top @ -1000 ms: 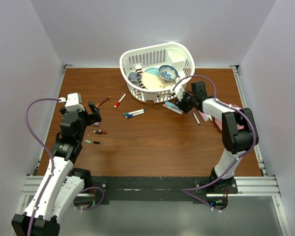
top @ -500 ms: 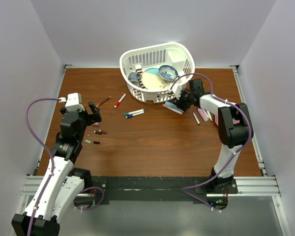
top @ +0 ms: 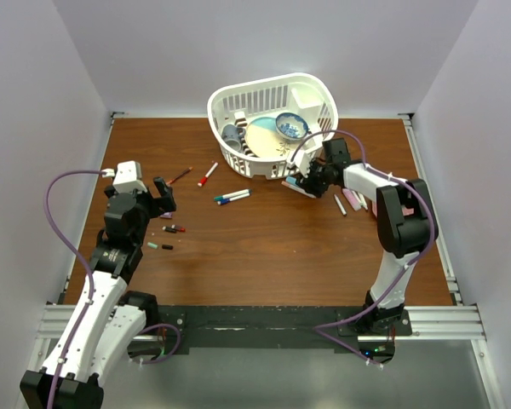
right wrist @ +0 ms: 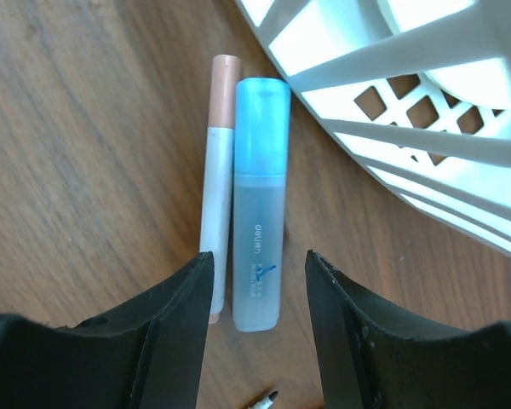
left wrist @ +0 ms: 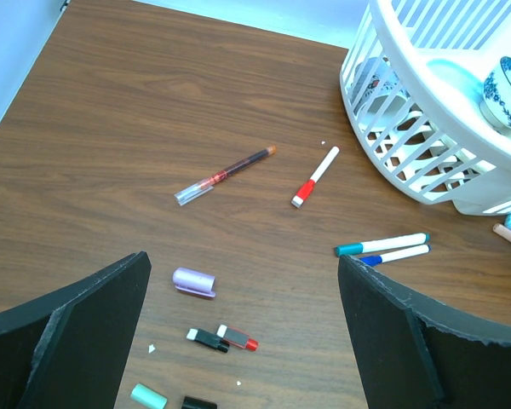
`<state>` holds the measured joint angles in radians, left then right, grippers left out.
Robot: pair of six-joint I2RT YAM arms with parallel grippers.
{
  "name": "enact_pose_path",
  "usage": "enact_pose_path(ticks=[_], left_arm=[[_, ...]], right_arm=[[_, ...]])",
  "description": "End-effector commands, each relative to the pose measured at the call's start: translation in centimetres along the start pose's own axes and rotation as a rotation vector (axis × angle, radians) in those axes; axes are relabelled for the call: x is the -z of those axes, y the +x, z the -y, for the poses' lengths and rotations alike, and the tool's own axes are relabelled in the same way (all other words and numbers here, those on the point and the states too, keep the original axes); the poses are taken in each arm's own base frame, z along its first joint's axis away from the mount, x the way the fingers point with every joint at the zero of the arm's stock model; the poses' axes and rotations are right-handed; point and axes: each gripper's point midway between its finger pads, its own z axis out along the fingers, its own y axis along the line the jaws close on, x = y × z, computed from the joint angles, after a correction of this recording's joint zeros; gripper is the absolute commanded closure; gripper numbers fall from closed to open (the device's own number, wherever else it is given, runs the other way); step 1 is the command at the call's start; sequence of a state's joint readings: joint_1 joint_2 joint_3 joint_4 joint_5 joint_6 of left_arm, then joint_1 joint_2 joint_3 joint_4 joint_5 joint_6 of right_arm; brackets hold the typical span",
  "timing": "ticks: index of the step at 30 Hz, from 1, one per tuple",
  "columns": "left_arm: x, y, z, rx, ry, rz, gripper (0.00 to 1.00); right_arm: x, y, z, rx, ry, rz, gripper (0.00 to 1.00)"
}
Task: Open the pen caps
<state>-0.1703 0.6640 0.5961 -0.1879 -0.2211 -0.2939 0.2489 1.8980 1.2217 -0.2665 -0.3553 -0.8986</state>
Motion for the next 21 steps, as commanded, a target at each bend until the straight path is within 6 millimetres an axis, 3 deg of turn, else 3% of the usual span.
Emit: enact_pose_path(ticks=[1,13,21], left_arm=[[0.0,-1.5,0.2,-0.006,0.011,0.052,0.03],[-0.1,-1.4,0.1,-0.008,0.007,0.048,0.02],[-0.1,-1.5,0.1,-0.006,0.009,0.049,0.02]], right_arm=[[0.5,3.8,-2.9,0.017,-0.073,-0.141,0.49],[2.2,2.9,-5.2,0.036,-0.137,-0.084,0.5],[4.1,2.0,-8.7,0.057,-0.269,-0.028,0.52]])
